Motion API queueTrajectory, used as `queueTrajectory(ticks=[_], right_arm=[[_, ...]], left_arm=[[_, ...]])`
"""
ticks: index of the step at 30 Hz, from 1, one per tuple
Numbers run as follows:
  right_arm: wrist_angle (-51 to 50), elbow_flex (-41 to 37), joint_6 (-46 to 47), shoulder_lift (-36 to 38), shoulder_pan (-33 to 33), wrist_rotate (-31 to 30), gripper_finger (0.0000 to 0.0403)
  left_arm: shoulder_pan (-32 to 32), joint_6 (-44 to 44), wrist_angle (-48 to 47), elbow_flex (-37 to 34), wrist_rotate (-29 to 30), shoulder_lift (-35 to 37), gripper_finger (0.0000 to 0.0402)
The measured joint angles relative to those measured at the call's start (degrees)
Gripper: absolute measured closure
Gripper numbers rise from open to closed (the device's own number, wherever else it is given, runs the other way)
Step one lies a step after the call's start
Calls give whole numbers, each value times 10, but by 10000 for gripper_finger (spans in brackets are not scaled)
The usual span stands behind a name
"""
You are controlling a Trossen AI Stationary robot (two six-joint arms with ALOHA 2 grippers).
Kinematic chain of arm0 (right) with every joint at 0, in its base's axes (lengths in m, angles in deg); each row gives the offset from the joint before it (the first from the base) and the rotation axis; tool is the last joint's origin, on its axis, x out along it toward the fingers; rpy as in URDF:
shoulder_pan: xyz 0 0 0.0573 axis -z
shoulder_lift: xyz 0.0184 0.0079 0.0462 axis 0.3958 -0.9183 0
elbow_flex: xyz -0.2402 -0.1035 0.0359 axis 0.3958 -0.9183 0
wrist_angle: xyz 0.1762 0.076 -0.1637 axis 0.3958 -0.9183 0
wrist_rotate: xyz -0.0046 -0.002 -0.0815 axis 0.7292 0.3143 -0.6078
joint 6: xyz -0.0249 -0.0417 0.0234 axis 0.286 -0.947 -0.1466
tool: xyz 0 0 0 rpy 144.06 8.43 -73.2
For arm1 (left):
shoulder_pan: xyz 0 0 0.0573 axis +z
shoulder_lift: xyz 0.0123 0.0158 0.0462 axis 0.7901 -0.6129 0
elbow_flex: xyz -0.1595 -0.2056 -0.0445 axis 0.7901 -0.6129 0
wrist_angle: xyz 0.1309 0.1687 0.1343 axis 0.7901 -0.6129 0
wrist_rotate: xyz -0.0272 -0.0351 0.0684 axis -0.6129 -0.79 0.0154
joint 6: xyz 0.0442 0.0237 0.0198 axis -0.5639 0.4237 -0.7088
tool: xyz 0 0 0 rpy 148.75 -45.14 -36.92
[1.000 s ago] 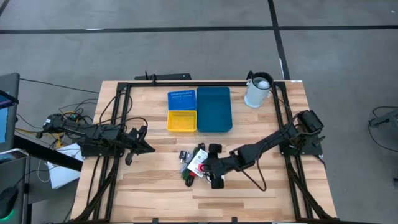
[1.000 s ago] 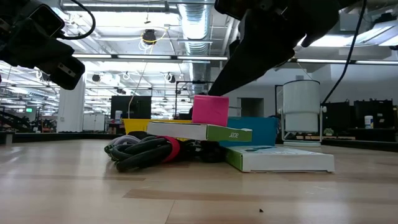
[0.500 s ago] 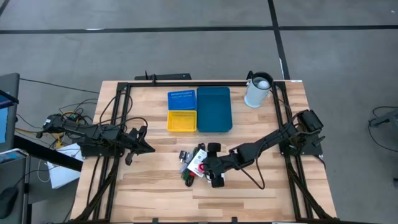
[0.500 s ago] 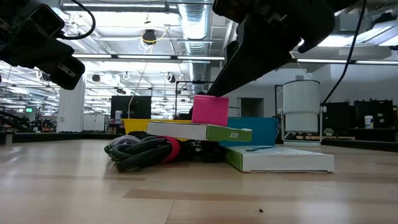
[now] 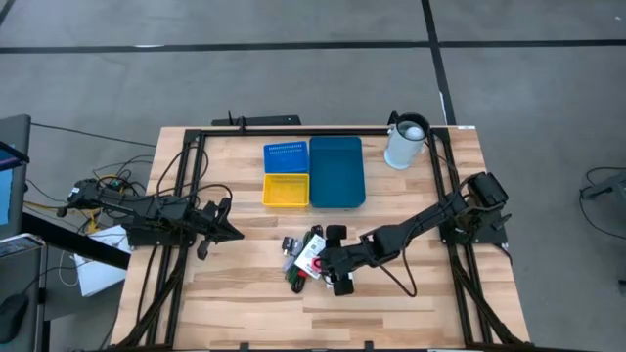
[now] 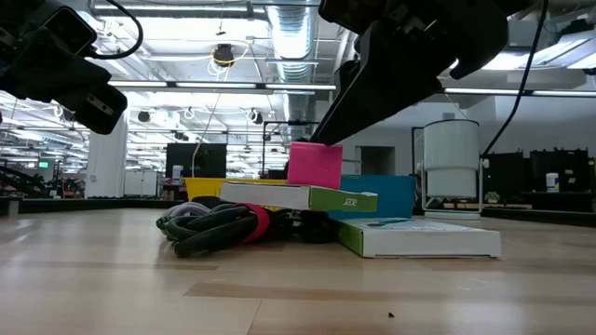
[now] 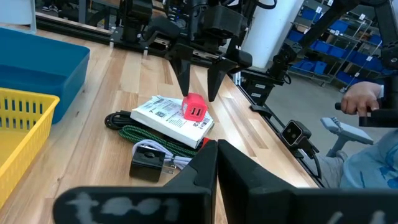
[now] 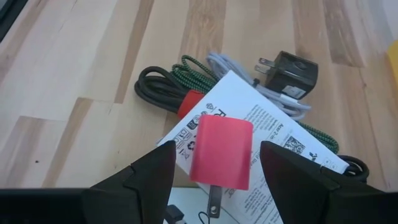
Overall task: Pick and place items into bin
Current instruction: Put the pink charger adapter into the blue basket
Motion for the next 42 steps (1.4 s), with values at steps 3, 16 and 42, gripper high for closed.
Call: queueTrajectory(ticks=[3,16,42], right_arm=[[0,0,0,0,0,11,172],[-3,0,4,0,0,12,172],[-6,0,5,0,4,-3,172]], left_arm=[[0,0,0,0,0,0,401],[0,0,0,0,0,0,401],[0,0,0,0,0,0,402]])
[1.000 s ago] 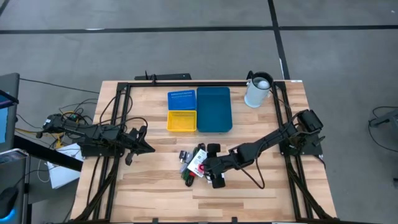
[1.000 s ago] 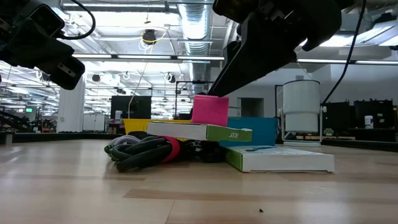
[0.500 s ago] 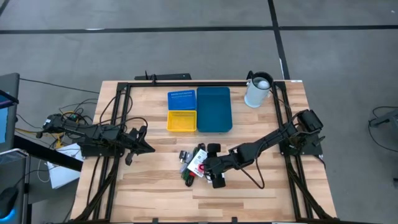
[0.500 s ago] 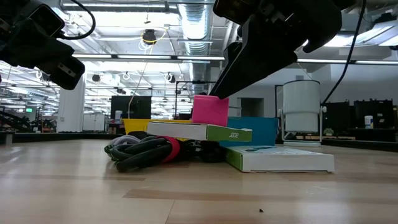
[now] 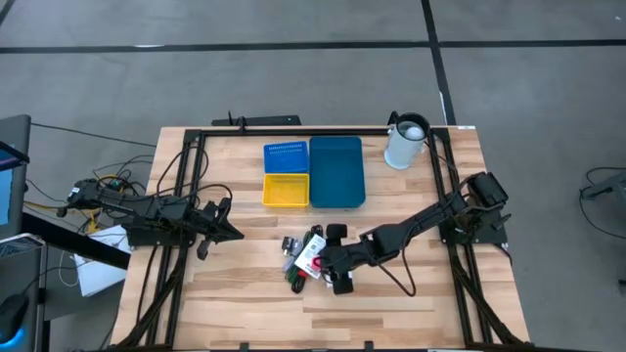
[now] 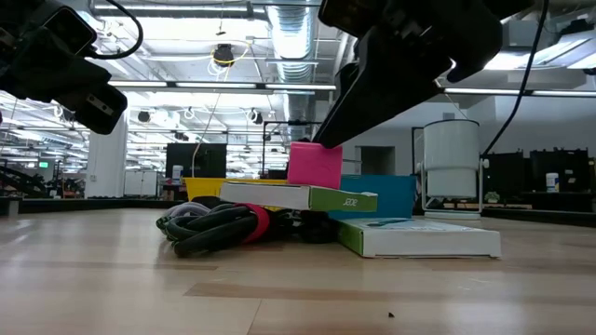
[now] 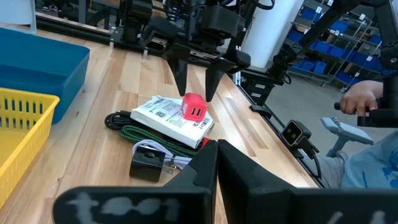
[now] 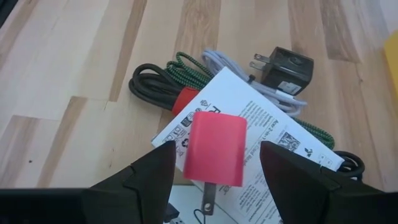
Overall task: Pick and place items into bin
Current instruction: Put the pink charger adapter into the blue basket
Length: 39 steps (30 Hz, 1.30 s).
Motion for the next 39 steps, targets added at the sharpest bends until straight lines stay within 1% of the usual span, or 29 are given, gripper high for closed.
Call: queueTrajectory(ticks=[24,31,39], right_arm=[[-1,0,5,-1,2,2,172],[27,2,11,-47,1,14,172],[35,0,-4,-43,4,10,172]], left_arm=[[0,0,0,0,0,0,401],[0,0,0,0,0,0,401],[0,0,0,0,0,0,401]])
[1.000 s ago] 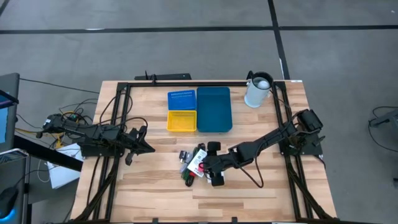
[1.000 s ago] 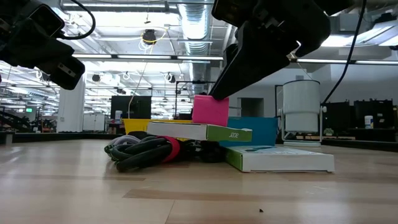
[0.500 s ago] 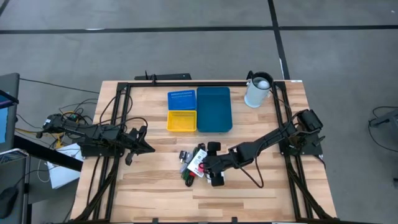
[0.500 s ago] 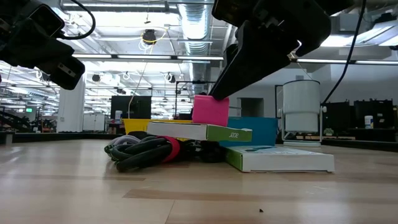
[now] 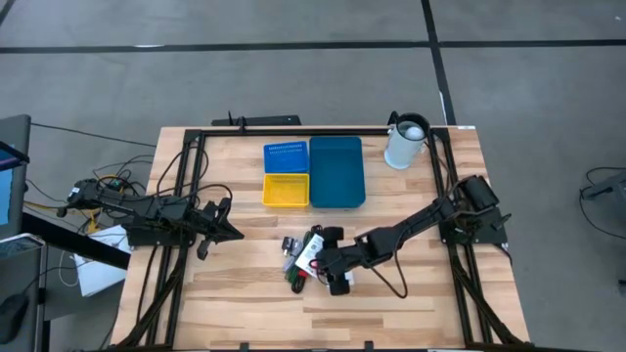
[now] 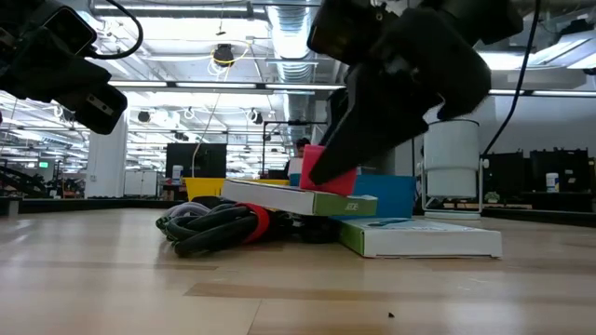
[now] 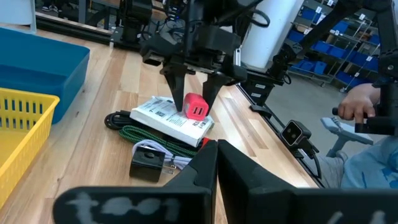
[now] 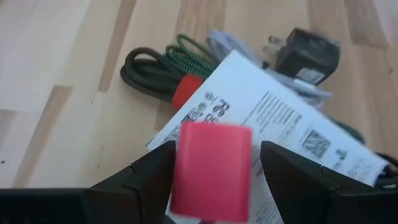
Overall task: Pick and place items into bin
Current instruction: Put the pink charger adapter into the blue basket
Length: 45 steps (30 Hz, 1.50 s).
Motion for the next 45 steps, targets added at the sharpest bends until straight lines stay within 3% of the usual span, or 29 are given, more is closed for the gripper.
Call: queueTrajectory(ticks=[8,19,28,34,45], right_arm=[[0,0,-1,0,1,0,185],[1,0,-1,0,1,1,255],[1,0,-1,0,1,1,235],[-1,1,-1,0,4,4,257],[-160,108,-16,0,4,2,254]], left_arm=[[0,0,0,0,0,0,401],[0,0,0,0,0,0,402],[0,0,0,0,0,0,401],[0,0,0,0,0,0,401],[0,0,0,0,0,0,401]])
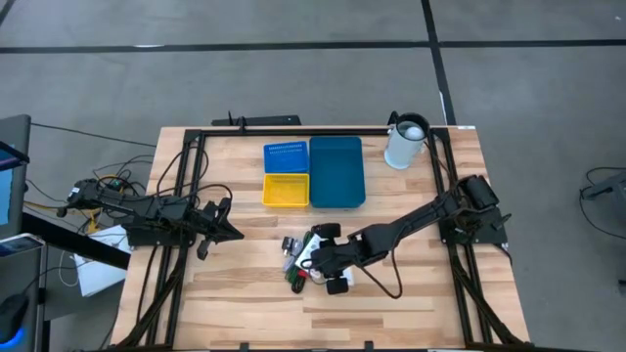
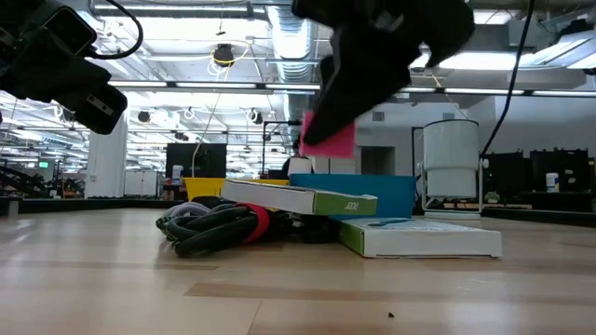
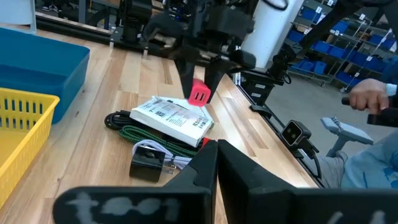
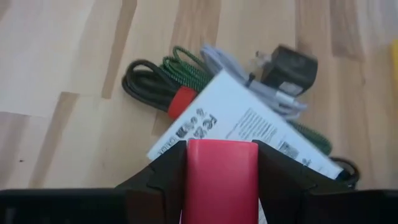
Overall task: Pick and place items into bin
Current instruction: Put the pink charger adapter into the blue basket
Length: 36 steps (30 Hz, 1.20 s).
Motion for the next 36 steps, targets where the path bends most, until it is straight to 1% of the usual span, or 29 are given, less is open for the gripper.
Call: queueTrajectory(ticks=[5,9,17,25,28,32,36], right_arm=[[-32,45,-39,0,8,0,256],[-47,77,-78,0,30,-1,254],[-83,144,-177,0,109,5,256],[-70,186,-225,-2,222,81,247],[-66,192,-226,-5,266,114,255],[-30,193,-225,-5,318,170,256],[1,193,-225,-5,356,189,247]], left_arm=[[0,0,0,0,0,0,401],[0,0,0,0,0,0,401],[0,0,0,0,0,0,401],[0,0,0,0,0,0,402],[0,0,0,0,0,0,402],[0,0,0,0,0,0,401],[0,0,0,0,0,0,401]])
